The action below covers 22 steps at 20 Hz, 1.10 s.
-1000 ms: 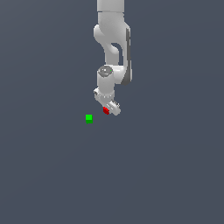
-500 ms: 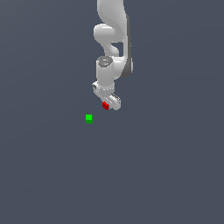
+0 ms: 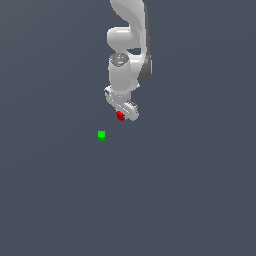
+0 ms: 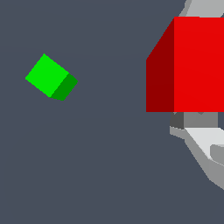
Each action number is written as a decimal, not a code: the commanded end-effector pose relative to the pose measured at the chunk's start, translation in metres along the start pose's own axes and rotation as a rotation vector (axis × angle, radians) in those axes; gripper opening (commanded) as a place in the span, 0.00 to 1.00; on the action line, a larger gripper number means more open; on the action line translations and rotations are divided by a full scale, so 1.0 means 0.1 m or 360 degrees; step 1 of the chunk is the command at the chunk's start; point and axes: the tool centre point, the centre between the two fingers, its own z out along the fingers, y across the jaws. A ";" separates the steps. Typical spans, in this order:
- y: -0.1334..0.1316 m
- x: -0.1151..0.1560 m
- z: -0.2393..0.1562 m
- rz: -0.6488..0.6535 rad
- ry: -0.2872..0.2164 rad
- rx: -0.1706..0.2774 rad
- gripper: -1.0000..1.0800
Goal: Stack the red cube on top of the green cube.
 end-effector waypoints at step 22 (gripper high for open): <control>0.17 0.78 0.32 -0.0002 0.0000 0.0000 0.00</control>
